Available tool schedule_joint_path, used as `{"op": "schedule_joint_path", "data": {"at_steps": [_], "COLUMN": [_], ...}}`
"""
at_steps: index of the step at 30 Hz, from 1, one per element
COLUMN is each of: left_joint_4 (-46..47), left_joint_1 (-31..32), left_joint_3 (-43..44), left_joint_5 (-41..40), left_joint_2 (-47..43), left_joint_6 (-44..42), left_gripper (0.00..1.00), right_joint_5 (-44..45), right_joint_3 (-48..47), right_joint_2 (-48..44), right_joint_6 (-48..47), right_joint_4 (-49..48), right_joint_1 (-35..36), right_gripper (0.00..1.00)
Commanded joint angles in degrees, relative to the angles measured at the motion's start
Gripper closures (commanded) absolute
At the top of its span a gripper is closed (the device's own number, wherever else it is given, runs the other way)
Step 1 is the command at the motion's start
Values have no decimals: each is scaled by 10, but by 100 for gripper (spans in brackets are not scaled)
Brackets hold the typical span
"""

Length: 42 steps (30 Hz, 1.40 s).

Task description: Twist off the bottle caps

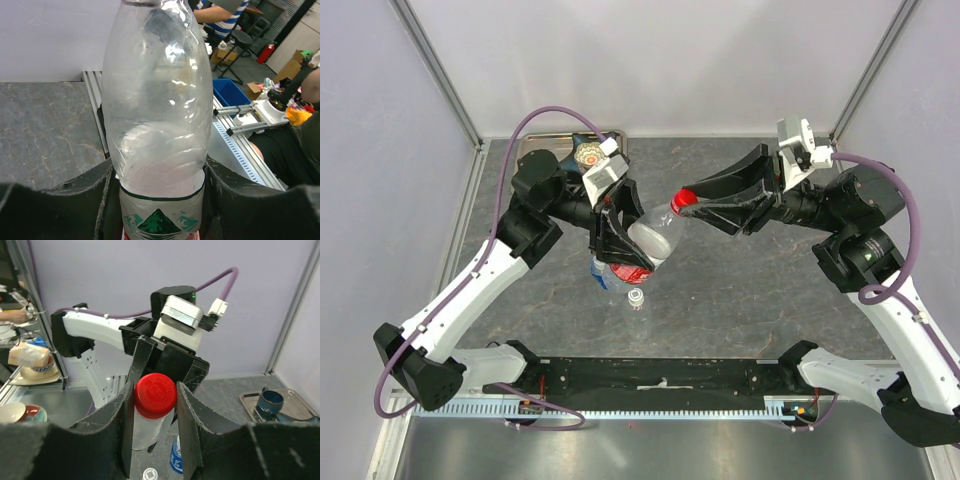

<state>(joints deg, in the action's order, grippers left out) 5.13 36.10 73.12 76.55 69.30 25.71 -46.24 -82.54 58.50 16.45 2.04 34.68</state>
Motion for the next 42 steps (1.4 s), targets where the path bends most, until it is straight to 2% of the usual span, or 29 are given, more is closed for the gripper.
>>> {"op": "schedule_joint_path", "data": {"at_steps": [1, 5, 11, 17, 20, 21, 26, 27, 29, 30, 32, 33, 39, 42], "left_joint_4": [83, 85, 84, 24, -12, -16, -32, -35, -38, -40, -42, -44, -48, -85], "left_joint_1": [-8, -8, -9, -11, -12, -12, -12, -12, -12, -12, -12, -12, -12, -11], "left_joint_3": [8, 7, 5, 13, 19, 20, 18, 18, 16, 16, 13, 12, 14, 23], "left_joint_5": [14, 18, 19, -9, -27, -32, -47, -47, -49, -50, -60, -65, -81, -132], "left_joint_2": [0, 2, 2, -3, -7, -8, -15, -15, -17, -19, -21, -22, -23, -25], "left_joint_6": [45, 44, 41, -6, -35, -40, -60, -63, -65, -66, -71, -73, -87, -102], "left_gripper": [87, 87, 88, 88, 88, 88, 87, 87, 87, 87, 85, 85, 85, 85], "right_joint_5": [-130, -171, -184, -125, -100, -94, -66, -64, -58, -46, -34, -17, 39, 131], "right_joint_3": [4, 9, 17, 13, 6, 4, 0, -1, -3, -5, -5, -5, -21, -46], "right_joint_2": [9, 8, 3, 0, 3, 2, 4, 5, 5, 4, 3, 3, 5, 10], "right_joint_6": [-19, -29, -35, -31, -31, -31, -31, -31, -30, -30, -32, -33, -18, 16], "right_joint_4": [45, 46, 49, 62, 73, 75, 79, 80, 81, 82, 83, 85, 88, 89], "right_joint_1": [6, 5, 5, 6, 5, 6, 5, 6, 5, 5, 5, 5, 4, 4], "right_gripper": [100, 100, 100, 100, 91, 84, 71, 60, 52, 42, 33, 26, 9, 3]}}
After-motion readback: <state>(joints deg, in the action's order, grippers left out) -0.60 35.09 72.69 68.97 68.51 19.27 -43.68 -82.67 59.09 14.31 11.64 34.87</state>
